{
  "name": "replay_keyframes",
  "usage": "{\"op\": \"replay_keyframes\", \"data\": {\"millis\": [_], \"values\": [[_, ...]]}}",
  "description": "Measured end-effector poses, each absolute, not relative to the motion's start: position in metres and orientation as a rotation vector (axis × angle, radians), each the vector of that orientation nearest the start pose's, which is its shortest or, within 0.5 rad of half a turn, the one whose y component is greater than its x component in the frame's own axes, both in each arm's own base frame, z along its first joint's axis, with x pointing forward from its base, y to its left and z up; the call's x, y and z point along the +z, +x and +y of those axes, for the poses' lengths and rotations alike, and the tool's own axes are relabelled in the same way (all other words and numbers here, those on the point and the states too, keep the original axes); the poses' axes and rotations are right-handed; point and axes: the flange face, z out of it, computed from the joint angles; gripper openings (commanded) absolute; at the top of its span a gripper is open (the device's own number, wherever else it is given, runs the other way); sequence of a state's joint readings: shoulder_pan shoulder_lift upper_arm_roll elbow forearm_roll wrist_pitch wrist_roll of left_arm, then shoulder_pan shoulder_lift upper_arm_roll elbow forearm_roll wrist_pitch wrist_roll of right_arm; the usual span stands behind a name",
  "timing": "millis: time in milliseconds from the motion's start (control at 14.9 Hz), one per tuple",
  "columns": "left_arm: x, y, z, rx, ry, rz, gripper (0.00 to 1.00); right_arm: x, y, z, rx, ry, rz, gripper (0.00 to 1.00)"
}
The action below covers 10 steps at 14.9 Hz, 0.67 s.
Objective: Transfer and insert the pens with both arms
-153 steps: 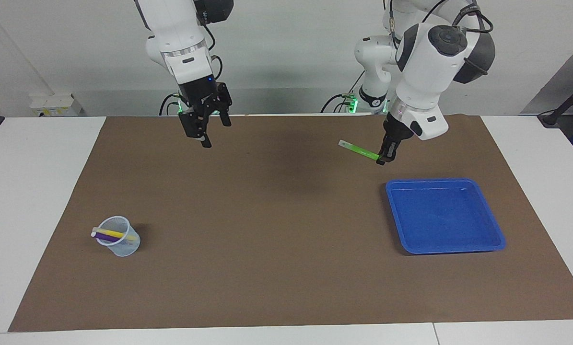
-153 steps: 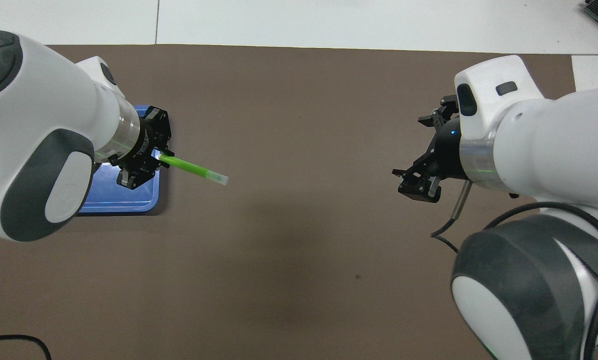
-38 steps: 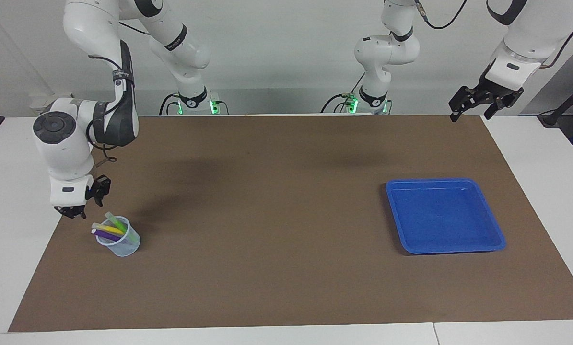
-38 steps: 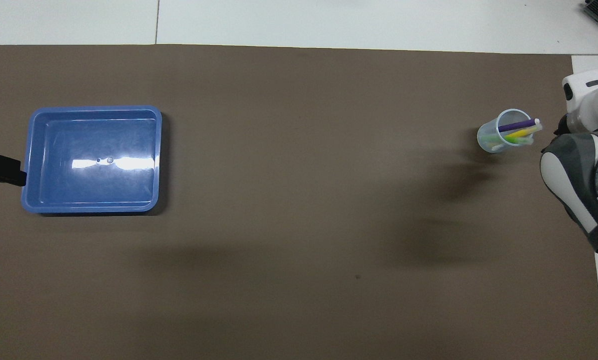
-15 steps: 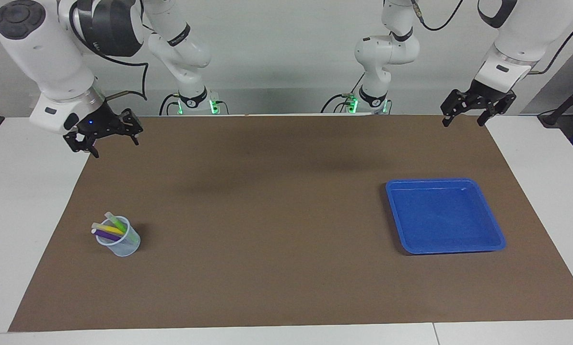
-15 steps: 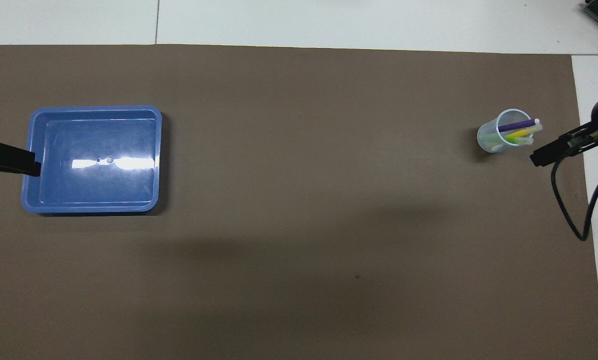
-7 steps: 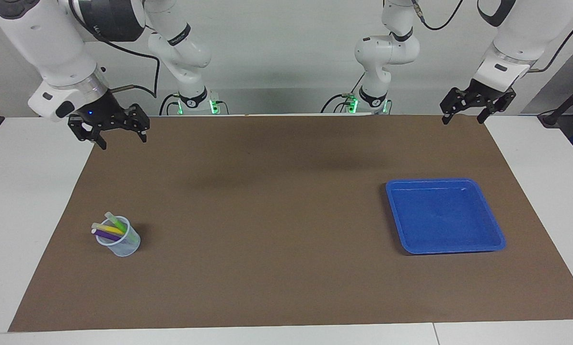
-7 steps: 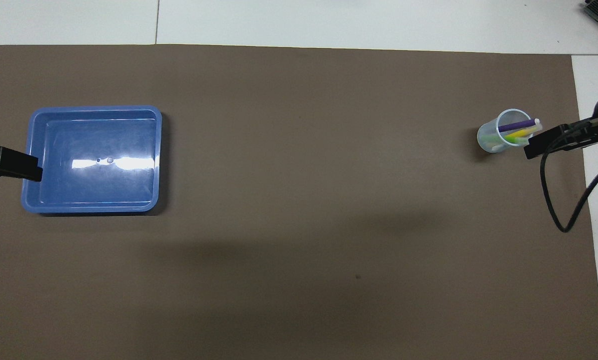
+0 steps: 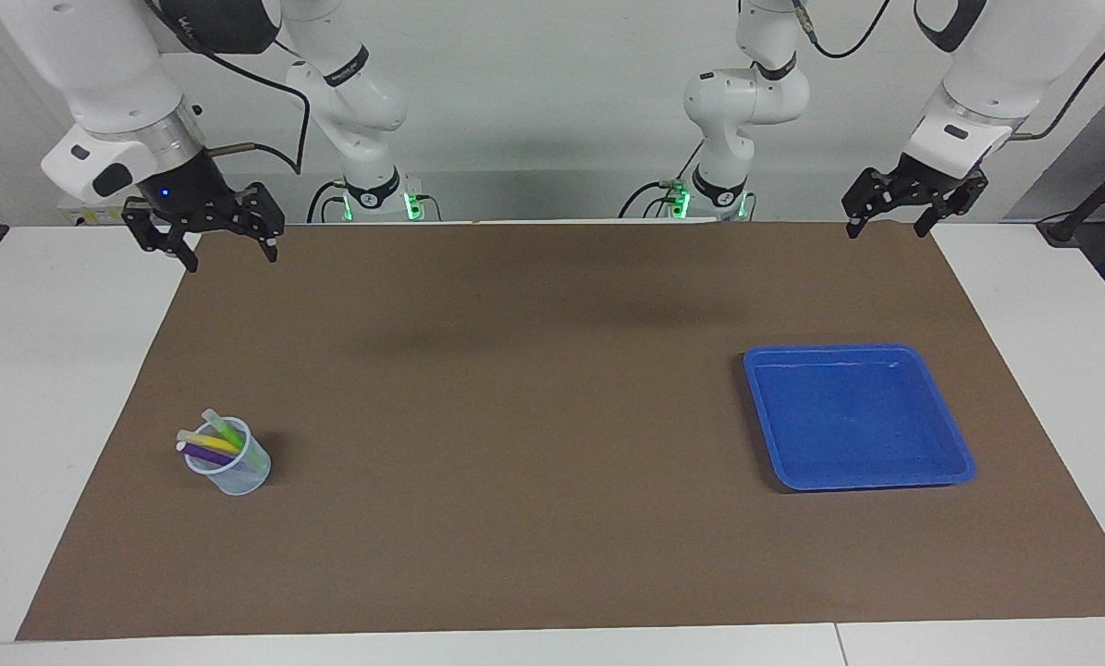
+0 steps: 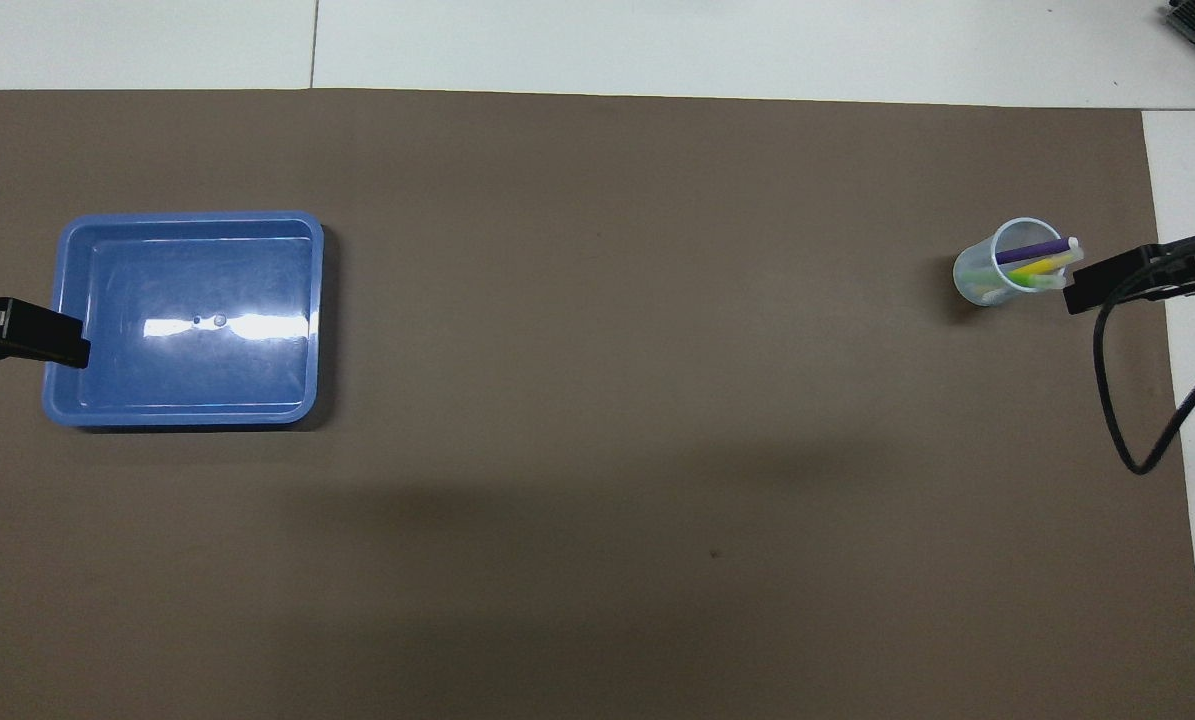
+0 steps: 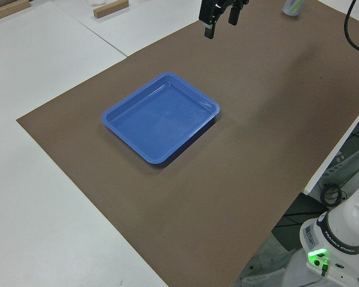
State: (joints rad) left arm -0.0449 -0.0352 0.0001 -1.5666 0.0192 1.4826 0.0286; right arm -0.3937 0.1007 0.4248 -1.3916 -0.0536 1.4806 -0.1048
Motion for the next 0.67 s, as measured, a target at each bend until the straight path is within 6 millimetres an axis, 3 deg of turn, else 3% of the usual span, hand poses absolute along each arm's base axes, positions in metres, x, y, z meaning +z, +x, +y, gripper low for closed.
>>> {"op": "replay_keyframes", "data": {"millis": [670], "values": [[0.638, 0.534, -0.027, 0.072, -3.119, 0.085, 1.0, 0.658, 0.562, -0.018, 0.033, -3.183, -0.078, 1.0]]}}
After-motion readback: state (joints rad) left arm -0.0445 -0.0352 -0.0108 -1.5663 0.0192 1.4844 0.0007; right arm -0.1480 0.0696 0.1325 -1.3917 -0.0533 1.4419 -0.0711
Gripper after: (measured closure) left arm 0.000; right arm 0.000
